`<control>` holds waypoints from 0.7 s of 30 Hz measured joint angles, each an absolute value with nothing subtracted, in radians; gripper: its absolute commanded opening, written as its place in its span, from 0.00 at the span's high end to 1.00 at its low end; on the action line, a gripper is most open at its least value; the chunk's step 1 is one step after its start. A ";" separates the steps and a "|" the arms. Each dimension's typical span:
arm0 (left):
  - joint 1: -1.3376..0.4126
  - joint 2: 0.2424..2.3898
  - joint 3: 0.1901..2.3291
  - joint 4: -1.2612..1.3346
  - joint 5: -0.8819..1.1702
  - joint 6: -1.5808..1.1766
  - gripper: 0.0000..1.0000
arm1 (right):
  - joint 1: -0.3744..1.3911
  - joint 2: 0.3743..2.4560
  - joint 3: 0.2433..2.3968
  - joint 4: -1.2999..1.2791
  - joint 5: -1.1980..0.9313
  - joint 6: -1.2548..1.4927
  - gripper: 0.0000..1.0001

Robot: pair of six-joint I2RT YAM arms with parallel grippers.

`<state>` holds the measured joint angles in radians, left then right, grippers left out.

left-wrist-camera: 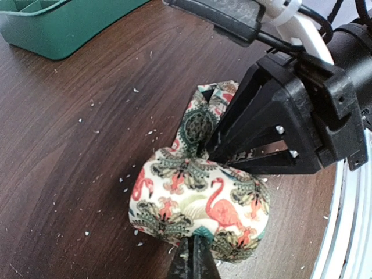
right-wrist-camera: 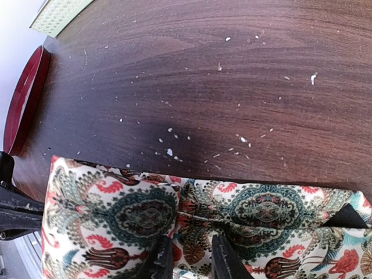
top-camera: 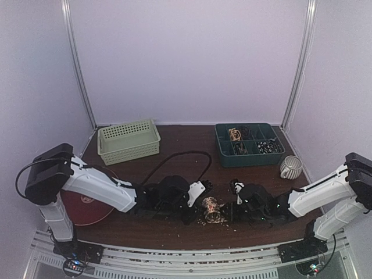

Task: Roll the ties
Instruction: Roll the tie at the center of the board.

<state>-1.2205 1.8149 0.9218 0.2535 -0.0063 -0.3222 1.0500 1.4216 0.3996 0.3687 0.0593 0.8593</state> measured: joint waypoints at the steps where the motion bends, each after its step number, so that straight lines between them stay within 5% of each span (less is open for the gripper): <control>1: -1.221 1.816 0.926 0.253 -0.003 -0.319 0.99 | 1.050 1.421 0.400 0.368 0.060 0.859 0.76; 21: -1.221 1.821 0.952 0.223 0.004 -0.271 1.00 | 1.050 1.378 0.400 0.344 0.068 0.845 0.76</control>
<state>-1.2213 1.8210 0.9524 0.2234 0.0040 -0.2714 1.0500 1.3785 0.3996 0.3443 0.0681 0.8448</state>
